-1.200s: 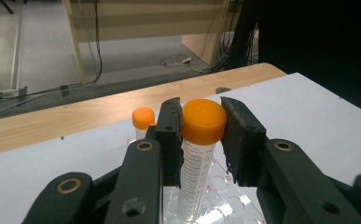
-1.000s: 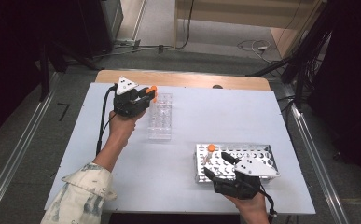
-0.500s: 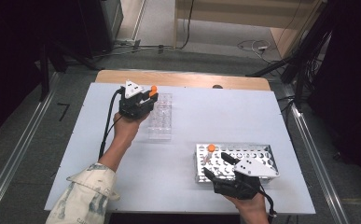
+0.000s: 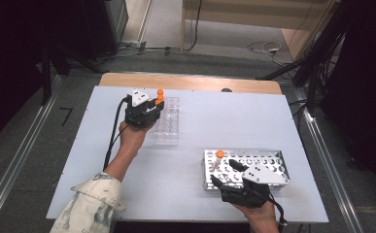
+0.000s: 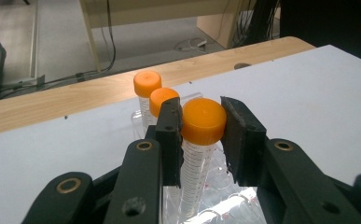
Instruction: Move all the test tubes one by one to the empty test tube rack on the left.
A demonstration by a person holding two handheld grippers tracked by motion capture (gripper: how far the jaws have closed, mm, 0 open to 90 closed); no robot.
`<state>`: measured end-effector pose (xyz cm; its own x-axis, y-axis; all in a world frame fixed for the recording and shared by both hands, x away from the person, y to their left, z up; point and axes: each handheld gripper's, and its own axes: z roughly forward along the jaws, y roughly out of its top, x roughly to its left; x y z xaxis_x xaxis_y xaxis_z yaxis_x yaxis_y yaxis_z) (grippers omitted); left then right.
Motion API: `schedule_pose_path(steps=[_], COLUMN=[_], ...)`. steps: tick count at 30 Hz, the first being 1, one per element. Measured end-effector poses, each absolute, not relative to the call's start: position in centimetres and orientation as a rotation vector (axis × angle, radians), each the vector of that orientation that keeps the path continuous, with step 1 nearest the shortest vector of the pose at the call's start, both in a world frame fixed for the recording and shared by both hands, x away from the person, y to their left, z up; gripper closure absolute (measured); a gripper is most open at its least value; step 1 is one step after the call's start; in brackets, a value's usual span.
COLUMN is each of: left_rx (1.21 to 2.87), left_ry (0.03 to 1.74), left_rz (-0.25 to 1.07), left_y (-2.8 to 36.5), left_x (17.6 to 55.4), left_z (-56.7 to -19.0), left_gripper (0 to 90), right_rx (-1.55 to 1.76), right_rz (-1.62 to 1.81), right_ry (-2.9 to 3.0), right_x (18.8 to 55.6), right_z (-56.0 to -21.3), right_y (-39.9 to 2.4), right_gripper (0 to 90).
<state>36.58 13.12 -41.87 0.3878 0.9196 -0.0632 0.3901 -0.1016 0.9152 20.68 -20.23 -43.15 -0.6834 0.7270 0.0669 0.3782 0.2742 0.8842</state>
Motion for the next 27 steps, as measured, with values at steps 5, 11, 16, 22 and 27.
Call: schedule_pose_path(steps=[5,11,16,22,27], left_rx=[1.703,1.715,1.723,1.723,1.737], left_ry=[1.166,1.176,1.181,1.184,1.190], left_rz=[0.703,0.702,0.701,0.701,0.700], left_y=[12.8,12.7,12.9,12.8,12.9], left_x=[36.5,36.6,36.6,36.6,36.6], left_z=[-42.2,-42.8,-43.0,-43.1,-43.2], left_gripper=[70.4,70.3,70.3,70.2,65.1], right_rx=[0.999,0.996,0.997,0.994,0.995], right_rz=[1.374,1.369,1.366,1.367,1.367], right_ry=[2.199,2.199,2.203,2.203,2.203], right_x=[20.7,20.7,20.7,20.7,20.7], right_z=[-43.2,-43.2,-43.3,-43.3,-43.3], right_y=[-20.2,-20.2,-20.2,-20.1,-20.1], right_gripper=[21.6,21.6,21.6,21.6,21.6])
